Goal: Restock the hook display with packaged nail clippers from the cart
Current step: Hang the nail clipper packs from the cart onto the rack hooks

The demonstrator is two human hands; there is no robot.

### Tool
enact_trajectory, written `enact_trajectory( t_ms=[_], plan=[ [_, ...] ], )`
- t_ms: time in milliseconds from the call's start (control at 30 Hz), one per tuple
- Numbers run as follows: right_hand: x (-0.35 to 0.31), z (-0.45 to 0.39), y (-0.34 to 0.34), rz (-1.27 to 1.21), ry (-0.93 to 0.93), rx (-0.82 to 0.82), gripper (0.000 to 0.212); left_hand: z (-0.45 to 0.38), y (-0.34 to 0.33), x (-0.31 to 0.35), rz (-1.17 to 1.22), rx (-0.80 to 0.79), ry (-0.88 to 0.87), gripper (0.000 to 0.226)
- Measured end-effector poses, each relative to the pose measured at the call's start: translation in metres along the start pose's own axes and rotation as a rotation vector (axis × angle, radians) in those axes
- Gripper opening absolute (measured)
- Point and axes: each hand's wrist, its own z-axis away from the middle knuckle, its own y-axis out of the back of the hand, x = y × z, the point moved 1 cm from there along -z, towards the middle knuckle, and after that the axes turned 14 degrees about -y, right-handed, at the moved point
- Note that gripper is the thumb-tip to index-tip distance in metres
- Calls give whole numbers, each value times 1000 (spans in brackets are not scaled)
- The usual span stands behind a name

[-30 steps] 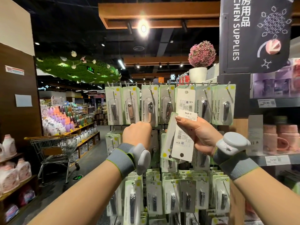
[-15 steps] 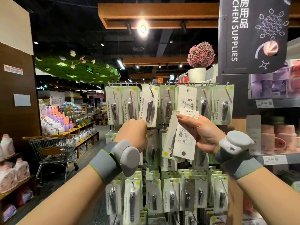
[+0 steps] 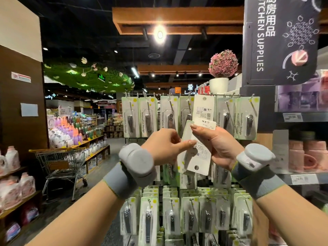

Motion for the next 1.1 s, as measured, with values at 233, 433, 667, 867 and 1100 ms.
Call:
enact_trajectory(
  t_ms=[233, 433, 667, 867, 1100],
  plan=[
    [1, -2, -11, -67, 9, 1, 15, -6, -4, -5, 59, 93, -53, 52],
    [-2, 1, -12, -48, -46, -46, 11, -3, -4, -13, 215, 206, -78, 48],
    [-6, -2, -15, -169, -80, -61, 28, -5, -6, -18, 341, 339, -65, 41],
    [1, -3, -21, -60, -20, -24, 15, -3, -10, -16, 368, 403, -80, 38],
    [0, -5, -6, -174, -93, -35, 17, 5, -5, -20, 757, 141, 33, 29]
  ],
)
